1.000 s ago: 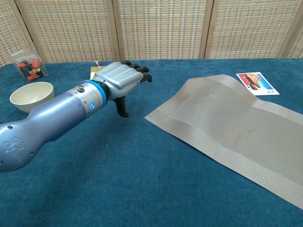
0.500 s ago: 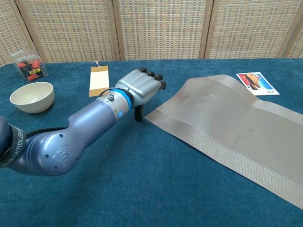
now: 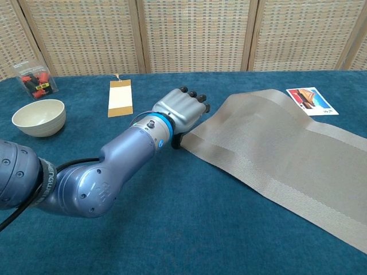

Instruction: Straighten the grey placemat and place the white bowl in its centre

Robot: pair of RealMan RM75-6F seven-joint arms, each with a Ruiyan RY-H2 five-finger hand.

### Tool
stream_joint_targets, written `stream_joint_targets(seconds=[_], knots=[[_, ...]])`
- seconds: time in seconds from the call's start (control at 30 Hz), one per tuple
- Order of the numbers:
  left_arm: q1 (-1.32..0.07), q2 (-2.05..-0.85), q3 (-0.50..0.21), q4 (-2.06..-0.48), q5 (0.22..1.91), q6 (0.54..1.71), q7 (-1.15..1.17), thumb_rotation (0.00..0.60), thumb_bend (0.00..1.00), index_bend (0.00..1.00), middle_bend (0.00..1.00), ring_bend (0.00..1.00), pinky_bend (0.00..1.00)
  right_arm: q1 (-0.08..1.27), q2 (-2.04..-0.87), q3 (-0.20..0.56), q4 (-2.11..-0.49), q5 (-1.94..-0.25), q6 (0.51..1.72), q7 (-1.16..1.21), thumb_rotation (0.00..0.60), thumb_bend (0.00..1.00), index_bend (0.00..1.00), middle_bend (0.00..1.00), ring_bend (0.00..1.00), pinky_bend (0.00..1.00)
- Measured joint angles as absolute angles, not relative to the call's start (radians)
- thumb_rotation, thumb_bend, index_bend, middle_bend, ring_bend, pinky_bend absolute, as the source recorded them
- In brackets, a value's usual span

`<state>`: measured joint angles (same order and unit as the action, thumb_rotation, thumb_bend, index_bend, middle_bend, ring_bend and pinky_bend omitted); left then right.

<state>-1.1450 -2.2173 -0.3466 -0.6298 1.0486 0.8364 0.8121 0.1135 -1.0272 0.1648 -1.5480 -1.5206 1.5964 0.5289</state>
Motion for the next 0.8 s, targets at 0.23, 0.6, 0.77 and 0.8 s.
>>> stream_joint_targets(seconds=[0.23,0.6,0.77,0.8], knots=[[-1.169,-2.249,-0.347,-0.576,1.055,0.817,0.801,0.600,0.39,0.15,0.00,0.00,0.00,0.112,-1.027,0.167,-1.544,-1.523,1.602,0.541,0.600,0.12,0.06,0.00,0.00,0.00],[-1.191,-2.269,-0.321,-0.550,1.085,0.842,0.724,0.600,0.52,0.33,0.00,0.00,0.00,0.113,-1.025,0.163,-1.544,-1.535,1.600,0.555,0.600,0.12,0.07,0.00,0.00,0.00],[-1.191,-2.269,-0.298,-0.551,1.107,0.877,0.683,0.600,0.53,0.65,0.00,0.00,0.00,0.111,-1.023,0.161,-1.546,-1.541,1.604,0.558,0.600,0.12,0.07,0.00,0.00,0.00],[-1.191,-2.269,-0.295,-0.550,1.112,0.883,0.676,0.600,0.53,0.68,0.00,0.00,0.00,0.111,-1.022,0.161,-1.547,-1.542,1.606,0.558,0.600,0.12,0.07,0.00,0.00,0.00]])
